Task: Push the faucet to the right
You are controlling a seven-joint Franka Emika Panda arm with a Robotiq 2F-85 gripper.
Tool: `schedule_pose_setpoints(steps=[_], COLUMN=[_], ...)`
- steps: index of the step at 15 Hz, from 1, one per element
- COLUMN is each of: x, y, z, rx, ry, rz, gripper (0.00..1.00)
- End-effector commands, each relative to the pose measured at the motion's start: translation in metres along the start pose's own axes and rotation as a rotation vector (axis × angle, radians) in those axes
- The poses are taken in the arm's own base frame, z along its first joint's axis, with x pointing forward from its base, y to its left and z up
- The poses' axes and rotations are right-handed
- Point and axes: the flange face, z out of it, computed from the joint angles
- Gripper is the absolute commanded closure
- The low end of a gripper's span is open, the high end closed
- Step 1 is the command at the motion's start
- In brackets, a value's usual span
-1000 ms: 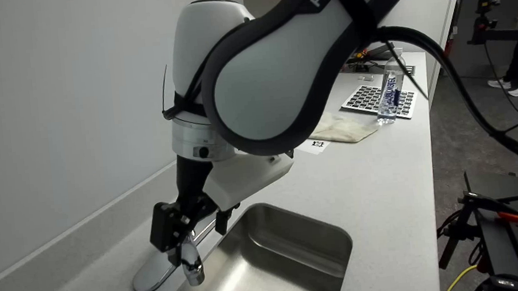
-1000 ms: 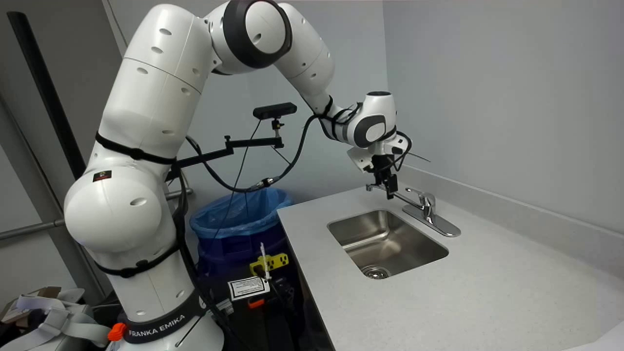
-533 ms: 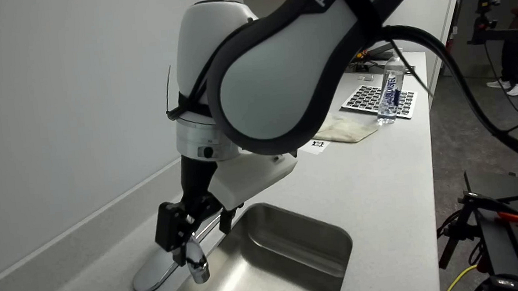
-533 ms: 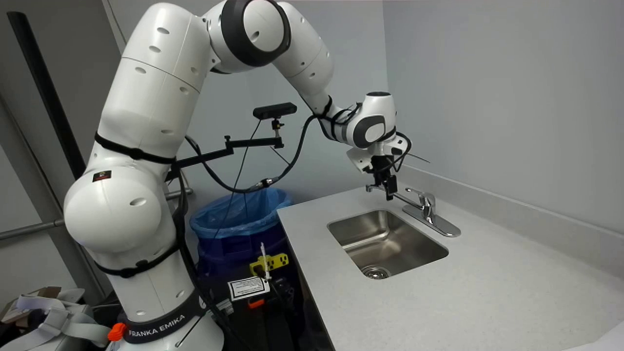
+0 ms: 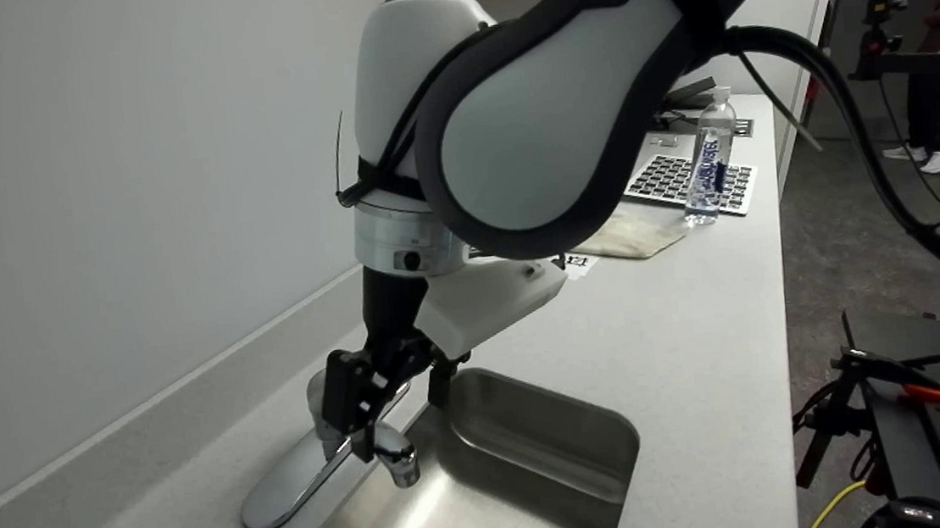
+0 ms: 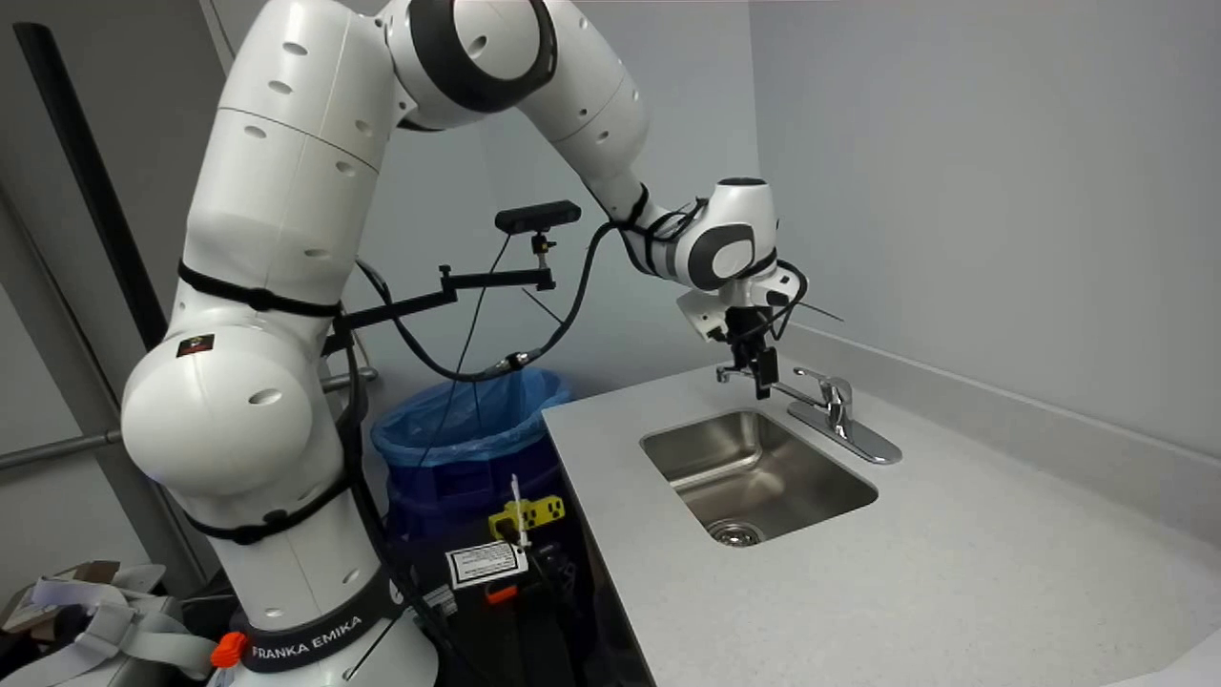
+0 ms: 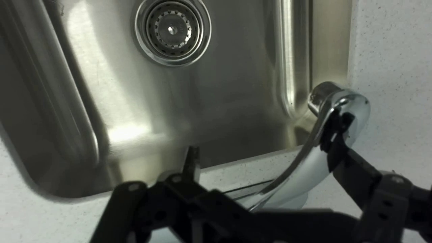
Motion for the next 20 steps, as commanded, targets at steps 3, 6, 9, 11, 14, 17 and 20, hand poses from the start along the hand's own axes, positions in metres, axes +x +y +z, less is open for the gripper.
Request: schedule_pose_setpoints(steps=[3,6,9,11,14,17,20], x=[-0.002,0.004,0.014,0.025,0.041,0.047,0.041], y=[0.051,0.072,0.091,0.105,0.131,0.142,0.129], z=[-0.019,-0.026,-0.035,-0.043,-0.052,-0.058,-0.057], rx=[-0.041,-0.055,-0.061,-0.064,-0.074,-0.075,-0.07], ry=[-0.018,-0.006,0.017,0.039,0.061,0.072,0.062], rz=[0.06,0.094,0.13,0.159,0.217,0.238,0.203], gripper=[0.0,0.0,0.0,0.0,0.0,0.0,0.0])
